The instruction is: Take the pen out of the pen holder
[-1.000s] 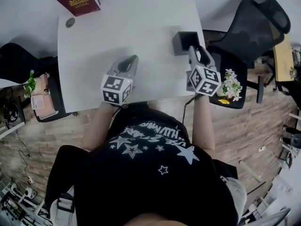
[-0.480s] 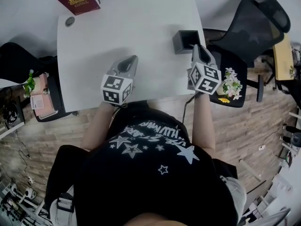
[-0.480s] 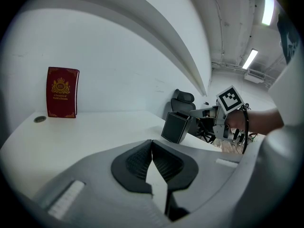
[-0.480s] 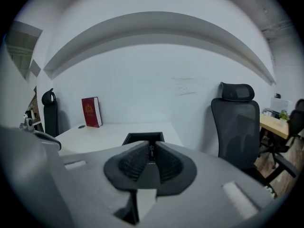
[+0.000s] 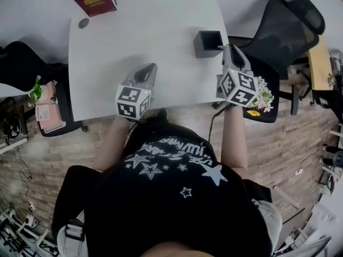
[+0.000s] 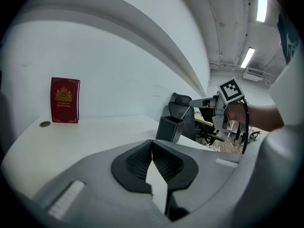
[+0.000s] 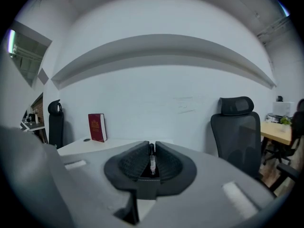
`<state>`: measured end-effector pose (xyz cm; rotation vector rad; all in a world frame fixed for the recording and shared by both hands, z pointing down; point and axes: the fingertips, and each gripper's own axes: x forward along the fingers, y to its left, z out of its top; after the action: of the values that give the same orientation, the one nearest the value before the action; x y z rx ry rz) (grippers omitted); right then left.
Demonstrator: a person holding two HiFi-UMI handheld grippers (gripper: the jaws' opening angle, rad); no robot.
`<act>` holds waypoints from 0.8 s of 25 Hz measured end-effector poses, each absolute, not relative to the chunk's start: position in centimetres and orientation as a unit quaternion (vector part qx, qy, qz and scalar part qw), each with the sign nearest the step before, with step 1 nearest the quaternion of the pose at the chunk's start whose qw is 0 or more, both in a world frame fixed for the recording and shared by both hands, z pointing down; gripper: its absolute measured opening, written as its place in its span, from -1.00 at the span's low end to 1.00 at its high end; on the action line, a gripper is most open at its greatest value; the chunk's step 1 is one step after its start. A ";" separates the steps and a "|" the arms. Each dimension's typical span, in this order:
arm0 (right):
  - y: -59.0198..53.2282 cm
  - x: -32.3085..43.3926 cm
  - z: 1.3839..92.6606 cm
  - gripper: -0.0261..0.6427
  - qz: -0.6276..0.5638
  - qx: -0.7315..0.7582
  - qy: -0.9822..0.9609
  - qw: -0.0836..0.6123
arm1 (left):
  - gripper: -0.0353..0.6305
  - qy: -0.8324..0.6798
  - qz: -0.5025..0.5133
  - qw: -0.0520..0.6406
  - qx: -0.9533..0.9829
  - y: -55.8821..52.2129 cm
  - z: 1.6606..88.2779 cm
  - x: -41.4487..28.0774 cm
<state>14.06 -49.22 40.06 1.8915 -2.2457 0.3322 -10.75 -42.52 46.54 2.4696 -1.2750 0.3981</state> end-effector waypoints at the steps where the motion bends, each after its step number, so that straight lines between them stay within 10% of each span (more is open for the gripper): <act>1: -49.0 14.1 39.4 -0.79 0.107 0.636 -0.759 0.088 | -0.86 -0.450 0.139 0.165 0.867 -42.1 46.3 -10.7; 20: -38.6 15.5 35.4 -0.79 0.076 0.597 -0.797 0.050 | -0.86 -0.474 0.134 0.144 0.858 -31.3 44.4 -7.9</act>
<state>15.52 -38.59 35.38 1.8186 -2.4279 0.2312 -7.92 -31.28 44.43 2.4739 -1.3678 0.3854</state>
